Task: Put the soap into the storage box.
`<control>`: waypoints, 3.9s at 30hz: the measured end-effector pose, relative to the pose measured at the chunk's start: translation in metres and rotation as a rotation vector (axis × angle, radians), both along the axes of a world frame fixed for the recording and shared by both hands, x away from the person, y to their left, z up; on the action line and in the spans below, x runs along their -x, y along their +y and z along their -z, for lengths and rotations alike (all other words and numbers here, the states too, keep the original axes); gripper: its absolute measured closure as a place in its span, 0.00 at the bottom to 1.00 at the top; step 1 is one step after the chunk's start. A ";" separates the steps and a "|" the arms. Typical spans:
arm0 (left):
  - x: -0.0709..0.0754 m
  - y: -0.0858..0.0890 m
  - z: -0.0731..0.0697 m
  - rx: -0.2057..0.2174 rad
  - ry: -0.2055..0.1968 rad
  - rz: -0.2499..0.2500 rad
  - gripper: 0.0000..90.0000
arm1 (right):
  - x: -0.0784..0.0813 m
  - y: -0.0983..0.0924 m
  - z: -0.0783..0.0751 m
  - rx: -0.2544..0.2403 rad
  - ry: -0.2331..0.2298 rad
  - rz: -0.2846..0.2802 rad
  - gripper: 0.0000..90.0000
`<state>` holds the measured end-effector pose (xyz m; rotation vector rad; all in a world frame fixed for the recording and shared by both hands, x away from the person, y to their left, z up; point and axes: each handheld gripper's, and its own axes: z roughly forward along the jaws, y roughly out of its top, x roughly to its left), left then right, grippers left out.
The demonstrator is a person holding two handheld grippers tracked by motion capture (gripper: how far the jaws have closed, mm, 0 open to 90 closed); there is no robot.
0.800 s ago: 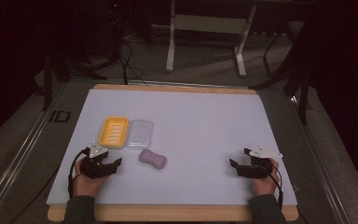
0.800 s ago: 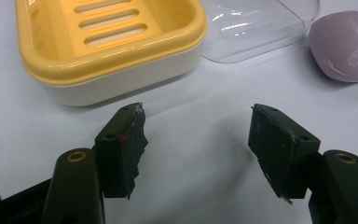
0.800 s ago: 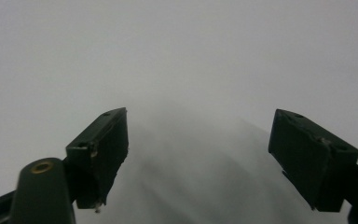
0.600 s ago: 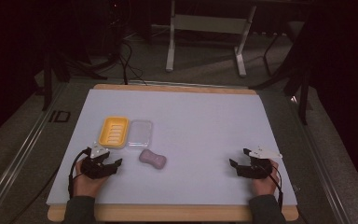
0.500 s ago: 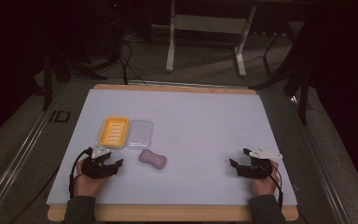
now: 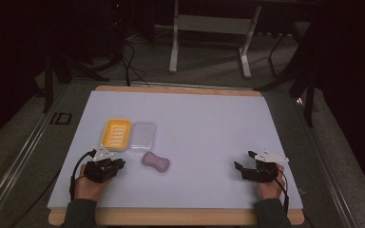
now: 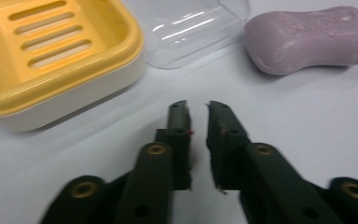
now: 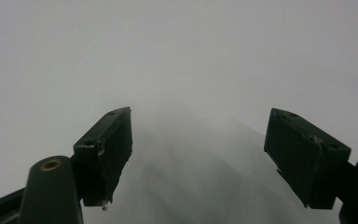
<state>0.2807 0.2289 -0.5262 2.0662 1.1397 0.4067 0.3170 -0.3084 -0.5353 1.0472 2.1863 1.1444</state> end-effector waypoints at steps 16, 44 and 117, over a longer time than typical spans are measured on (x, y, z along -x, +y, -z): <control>0.000 -0.021 -0.012 -0.017 0.001 0.122 1.00 | 0.000 0.000 0.000 0.004 0.000 -0.008 0.26; -0.008 -0.078 -0.014 -0.081 0.031 0.326 1.00 | 0.000 0.001 0.000 0.014 0.000 -0.021 0.26; -0.052 -0.117 -0.044 -0.169 0.079 0.378 0.57 | -0.001 0.004 0.001 0.033 0.013 -0.029 0.26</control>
